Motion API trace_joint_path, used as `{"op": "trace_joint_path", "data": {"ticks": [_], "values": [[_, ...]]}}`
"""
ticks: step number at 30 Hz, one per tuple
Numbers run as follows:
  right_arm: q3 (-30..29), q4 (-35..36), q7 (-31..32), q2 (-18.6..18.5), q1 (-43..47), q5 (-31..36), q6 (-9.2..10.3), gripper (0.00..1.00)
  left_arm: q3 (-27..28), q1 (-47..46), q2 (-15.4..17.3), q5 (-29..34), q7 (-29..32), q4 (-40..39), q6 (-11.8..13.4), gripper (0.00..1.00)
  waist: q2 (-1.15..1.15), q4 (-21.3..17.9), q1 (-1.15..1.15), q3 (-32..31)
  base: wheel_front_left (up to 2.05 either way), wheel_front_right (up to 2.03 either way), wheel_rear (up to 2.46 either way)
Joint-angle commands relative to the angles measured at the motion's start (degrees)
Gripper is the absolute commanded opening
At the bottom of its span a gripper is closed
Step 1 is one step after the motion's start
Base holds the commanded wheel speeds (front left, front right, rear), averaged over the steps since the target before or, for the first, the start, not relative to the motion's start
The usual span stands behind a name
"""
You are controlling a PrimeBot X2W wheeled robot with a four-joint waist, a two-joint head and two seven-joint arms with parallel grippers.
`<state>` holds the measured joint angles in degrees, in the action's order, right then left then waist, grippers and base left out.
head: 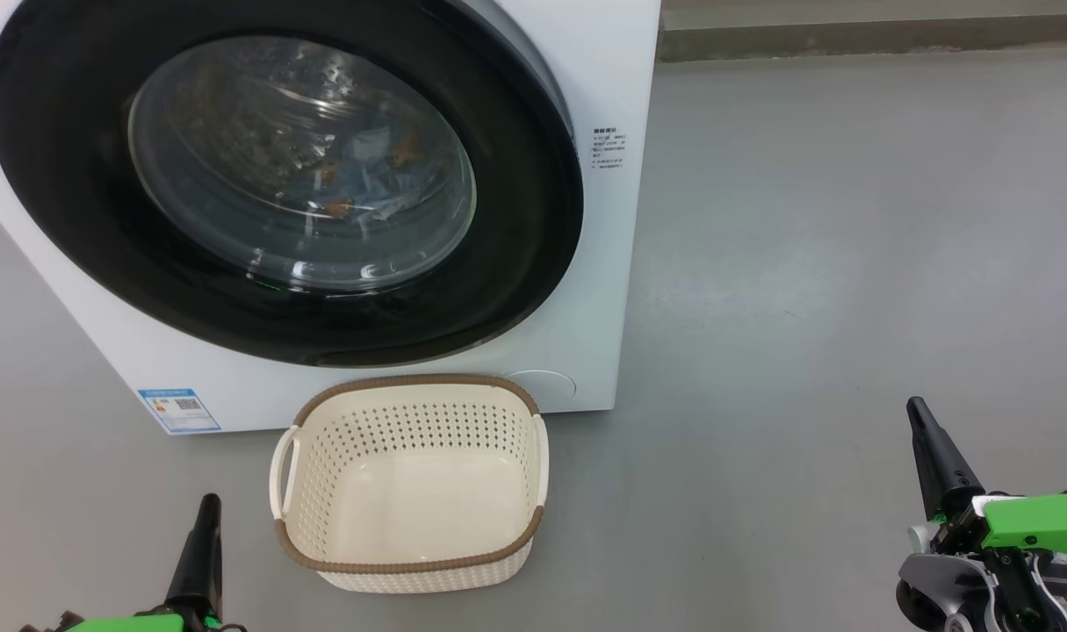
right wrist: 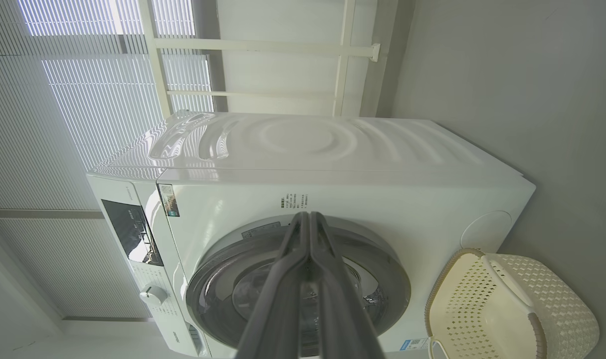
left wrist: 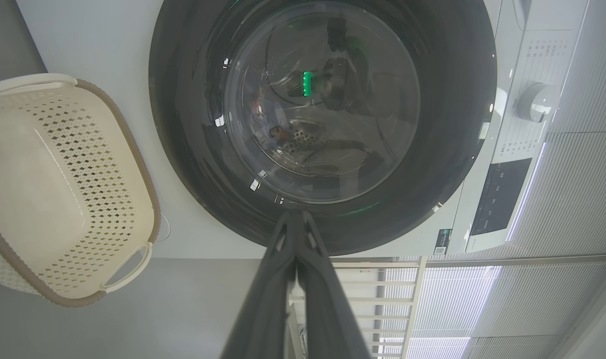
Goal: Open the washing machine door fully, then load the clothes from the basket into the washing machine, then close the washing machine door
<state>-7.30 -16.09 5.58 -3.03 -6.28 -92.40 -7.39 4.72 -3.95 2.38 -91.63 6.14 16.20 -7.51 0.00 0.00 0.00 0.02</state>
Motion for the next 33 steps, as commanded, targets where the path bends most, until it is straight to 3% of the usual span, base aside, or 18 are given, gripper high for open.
{"op": "trace_joint_path", "data": {"ticks": [1, 33], "values": [[1.2, 1.75, 0.56, -0.22, -0.26, -0.12, -0.1, 0.0, 1.91, -2.68, 0.5, -0.44, 0.42, -1.69, 0.03, 0.0, 0.0, 0.0, 0.0, 0.0, 0.0, 0.0, 0.0], [1.09, 1.75, 0.65, -0.14, -0.27, -0.03, -0.1, 0.0, 1.91, -2.67, 0.5, -0.44, 0.42, -1.75, 0.02, 0.0, 0.0, 0.0, 0.0, 0.0, 0.0, 0.0, 0.0]]}}
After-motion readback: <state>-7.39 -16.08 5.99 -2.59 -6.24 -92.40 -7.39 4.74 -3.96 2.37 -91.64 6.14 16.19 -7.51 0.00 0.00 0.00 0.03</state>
